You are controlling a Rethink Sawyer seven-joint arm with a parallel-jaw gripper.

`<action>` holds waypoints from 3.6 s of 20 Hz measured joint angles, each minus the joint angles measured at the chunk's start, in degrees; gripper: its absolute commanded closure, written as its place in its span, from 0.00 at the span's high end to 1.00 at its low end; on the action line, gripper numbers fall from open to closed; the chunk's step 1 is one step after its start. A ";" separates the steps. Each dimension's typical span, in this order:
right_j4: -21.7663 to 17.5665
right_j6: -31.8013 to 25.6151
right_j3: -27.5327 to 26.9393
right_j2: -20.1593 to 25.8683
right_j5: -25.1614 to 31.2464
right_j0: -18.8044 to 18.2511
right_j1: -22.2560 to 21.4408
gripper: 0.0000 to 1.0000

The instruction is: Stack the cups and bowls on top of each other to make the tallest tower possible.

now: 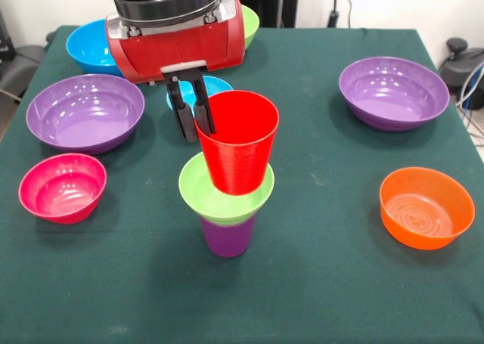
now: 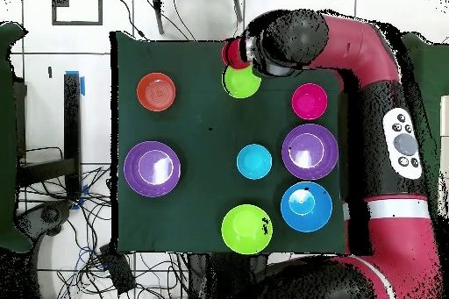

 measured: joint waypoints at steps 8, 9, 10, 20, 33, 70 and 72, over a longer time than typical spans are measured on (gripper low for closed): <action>-0.18 0.00 0.00 0.01 -0.01 -0.11 -0.05 0.00; -0.18 0.00 0.00 0.01 -0.01 -0.14 -0.05 0.00; -0.24 0.00 0.00 0.01 -0.01 -0.25 -0.05 0.00; -0.52 0.00 0.36 0.00 -1.49 -2.00 -0.08 0.00; -0.75 0.00 4.36 0.00 -4.65 -3.37 -0.94 0.00; -1.91 0.00 12.45 0.12 -7.23 -3.49 -2.33 0.00; -1.98 0.00 12.45 0.14 -7.24 -3.49 -2.25 0.00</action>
